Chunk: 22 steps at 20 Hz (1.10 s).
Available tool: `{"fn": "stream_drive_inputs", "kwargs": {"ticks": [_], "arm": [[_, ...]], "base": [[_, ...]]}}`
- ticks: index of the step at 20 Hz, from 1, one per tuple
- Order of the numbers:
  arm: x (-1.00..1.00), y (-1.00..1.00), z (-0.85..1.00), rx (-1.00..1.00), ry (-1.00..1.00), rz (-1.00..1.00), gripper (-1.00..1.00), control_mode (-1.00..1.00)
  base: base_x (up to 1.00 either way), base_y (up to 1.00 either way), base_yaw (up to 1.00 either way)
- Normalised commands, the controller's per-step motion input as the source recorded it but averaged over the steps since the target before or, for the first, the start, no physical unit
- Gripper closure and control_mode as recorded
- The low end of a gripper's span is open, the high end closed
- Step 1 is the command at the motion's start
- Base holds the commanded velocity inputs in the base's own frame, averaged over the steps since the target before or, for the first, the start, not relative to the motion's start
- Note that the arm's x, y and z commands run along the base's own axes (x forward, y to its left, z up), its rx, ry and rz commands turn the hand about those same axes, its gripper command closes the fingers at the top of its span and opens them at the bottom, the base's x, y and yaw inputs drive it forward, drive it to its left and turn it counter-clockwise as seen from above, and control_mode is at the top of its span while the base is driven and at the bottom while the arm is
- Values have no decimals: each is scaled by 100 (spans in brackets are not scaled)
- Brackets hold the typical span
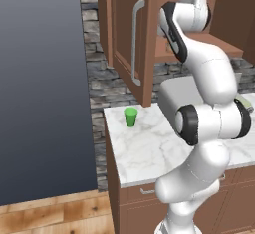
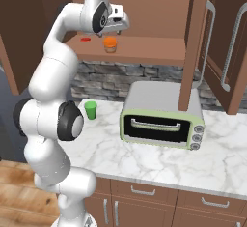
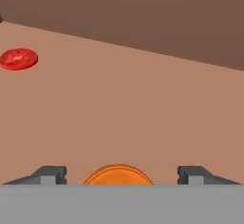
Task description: Pick the yogurt and jam from the counter and place them in the cabinets closest to them.
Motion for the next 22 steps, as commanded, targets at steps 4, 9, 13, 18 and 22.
{"fn": "stream_drive_inputs", "kwargs": {"ticks": [4, 9, 13, 18, 22], "arm": [[29, -4, -2, 0, 0, 0, -100, -100], [10, -3, -1, 0, 0, 0, -100, -100], [-72, -3, -3, 0, -3, 0, -100, -100], [-100, -3, -18, 0, -9, 0, -100, -100], [-100, -3, -48, -1, -11, 0, -100, -100]], "base": [[0, 0, 0], [0, 0, 0], [0, 0, 0], [0, 0, 0], [0, 0, 0]]}}
